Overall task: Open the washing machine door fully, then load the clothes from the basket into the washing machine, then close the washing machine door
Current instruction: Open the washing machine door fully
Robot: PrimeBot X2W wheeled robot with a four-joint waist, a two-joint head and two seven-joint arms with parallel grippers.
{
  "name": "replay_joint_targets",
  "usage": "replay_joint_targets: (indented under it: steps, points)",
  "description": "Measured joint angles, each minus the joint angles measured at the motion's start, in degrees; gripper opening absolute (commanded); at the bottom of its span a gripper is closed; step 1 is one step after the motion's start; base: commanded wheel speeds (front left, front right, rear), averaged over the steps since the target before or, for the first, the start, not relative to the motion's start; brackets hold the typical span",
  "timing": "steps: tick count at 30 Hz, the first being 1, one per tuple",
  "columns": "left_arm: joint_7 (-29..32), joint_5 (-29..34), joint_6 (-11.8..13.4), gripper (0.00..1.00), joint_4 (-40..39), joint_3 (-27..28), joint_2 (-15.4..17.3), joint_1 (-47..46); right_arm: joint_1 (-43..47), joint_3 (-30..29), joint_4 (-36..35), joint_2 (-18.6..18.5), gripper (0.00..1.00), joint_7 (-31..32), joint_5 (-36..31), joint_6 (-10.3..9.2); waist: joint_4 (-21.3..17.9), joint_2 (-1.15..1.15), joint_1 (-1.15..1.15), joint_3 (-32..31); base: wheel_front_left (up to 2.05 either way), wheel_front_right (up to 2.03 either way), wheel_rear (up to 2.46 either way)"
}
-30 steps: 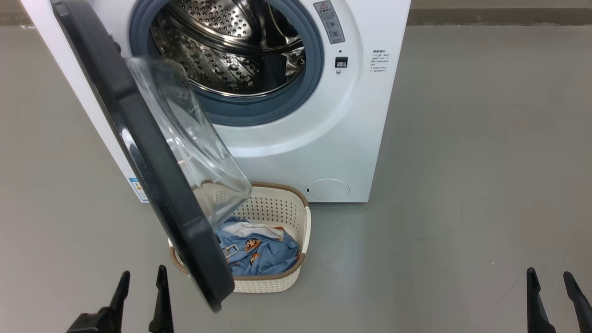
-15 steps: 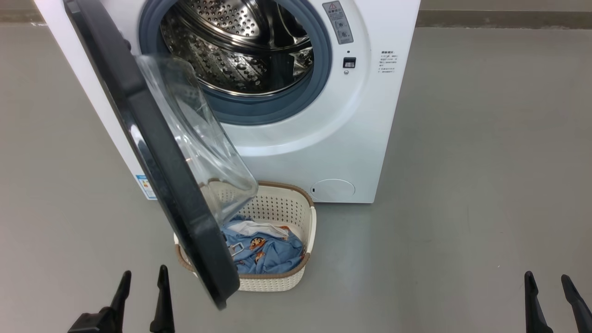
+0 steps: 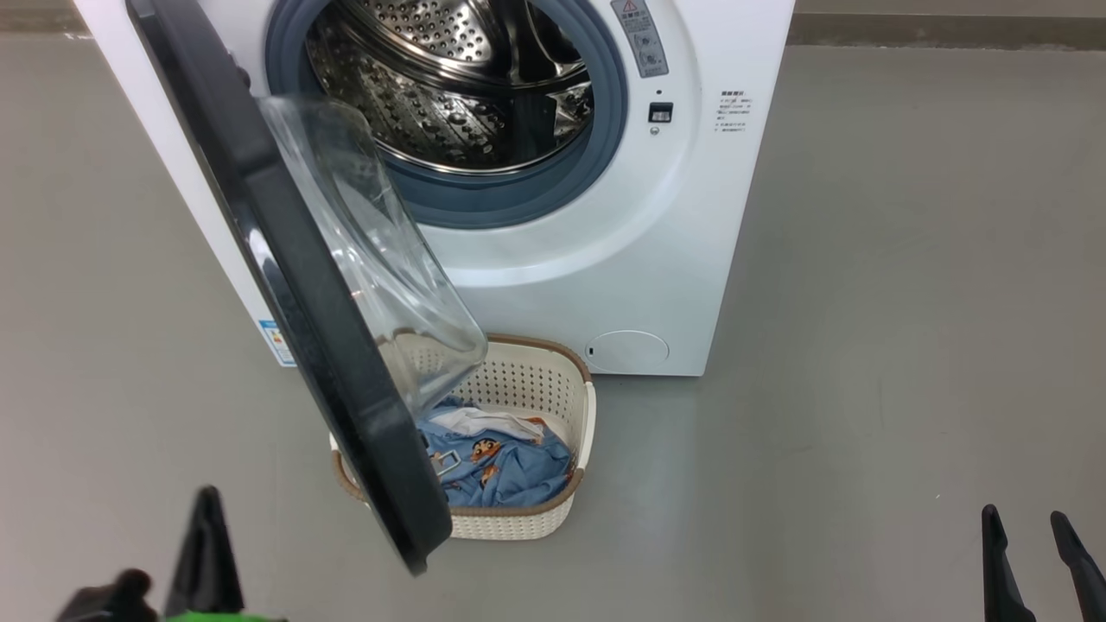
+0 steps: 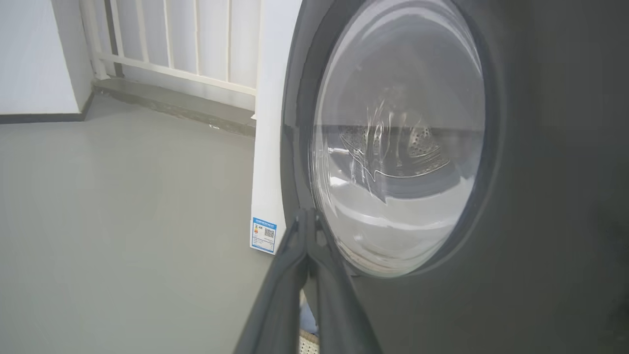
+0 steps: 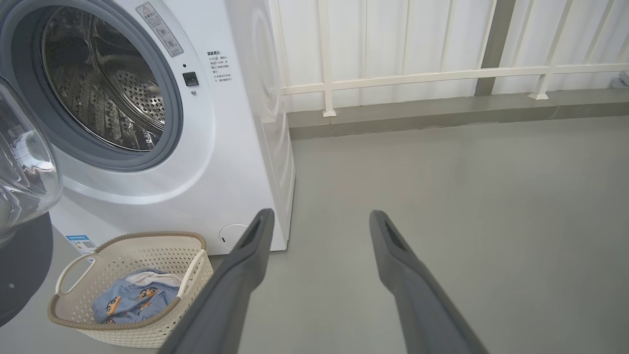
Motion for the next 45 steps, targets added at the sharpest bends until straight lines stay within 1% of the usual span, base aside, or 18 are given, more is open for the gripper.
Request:
replay_joint_targets:
  steps: [3,6,10,12,15,18,19,21,24,27,30,36,41,45]
  points:
    - [0.0,-0.5,2.1,0.0,-4.4,1.4,0.0,-0.4,0.0,-0.2,-0.3,0.0,1.0,0.0,0.0,0.0,0.2,0.0,0.0,0.1,0.0,0.0,0.0]
    - [0.0,-0.4,4.4,0.0,-11.4,2.4,0.0,-2.0,0.0,-0.5,-0.4,0.0,1.0,0.0,0.0,0.0,0.6,0.0,0.0,0.3,0.0,0.0,0.0]
    - [0.0,1.8,7.0,0.0,-22.0,1.2,0.0,-5.9,0.0,-0.9,-0.4,0.1,1.0,0.0,0.0,0.0,1.3,0.0,0.0,0.5,0.0,0.0,0.0]
    - [-0.1,3.7,8.7,0.0,-27.2,-1.7,0.0,-7.4,0.0,-1.1,-0.4,0.2,1.0,0.0,0.1,0.0,1.7,0.0,0.0,0.5,0.0,0.0,0.0]
    - [-0.1,5.3,9.0,0.0,-32.6,-8.2,0.0,-9.7,0.0,-1.2,-0.4,0.6,1.0,0.0,0.1,0.0,2.3,0.0,0.0,0.5,0.0,0.0,0.0]
    - [1.1,5.3,9.2,0.0,-34.6,-17.0,0.1,-12.1,0.0,-1.2,-0.4,0.7,1.0,0.0,0.7,0.0,2.9,0.0,0.0,0.7,0.0,0.0,0.0]
    - [1.9,4.9,9.6,0.0,-34.9,-20.2,0.1,-12.8,0.0,-1.2,-0.4,0.8,1.0,0.0,0.7,0.0,3.0,0.0,0.0,0.8,0.0,0.0,0.0]
    - [3.7,4.1,10.5,0.0,-34.6,-26.2,0.1,-13.8,0.0,-1.1,-0.4,1.1,1.0,0.0,0.7,0.0,3.2,0.0,0.0,1.0,0.0,0.0,0.0]
    - [5.4,0.5,12.7,0.0,-32.4,-33.9,0.2,-14.2,0.0,-1.1,-0.4,1.3,1.0,0.0,1.1,0.0,3.2,0.0,0.0,1.5,0.0,0.0,0.0]
    - [6.4,-1.7,14.9,0.0,-28.0,-39.1,0.4,-14.5,-0.1,-1.1,-0.4,1.3,1.0,0.0,1.1,0.0,3.2,0.0,0.0,2.2,0.0,0.0,0.0]
    - [6.8,-3.3,16.6,0.0,-23.2,-42.7,0.6,-15.3,-0.3,-1.2,-0.4,1.2,1.0,0.0,1.4,0.0,3.3,0.0,0.0,3.0,0.0,0.0,0.0]
    - [7.2,-3.4,20.6,0.0,-12.5,-45.6,0.7,-16.0,-0.4,-1.2,-0.4,0.8,1.0,0.0,1.7,0.0,3.4,0.0,0.0,4.5,0.0,0.0,0.0]
    - [7.6,-3.9,22.8,0.0,-9.4,-46.7,0.7,-16.7,-0.5,-1.3,-0.1,0.3,1.0,0.0,2.3,0.0,3.8,0.0,0.0,5.1,0.0,0.0,0.0]
    - [7.6,-3.8,23.7,0.0,-8.6,-46.7,0.7,-16.9,-0.5,-1.3,-0.1,0.3,1.0,0.0,2.4,0.0,4.6,0.0,0.0,5.5,0.0,0.0,0.0]
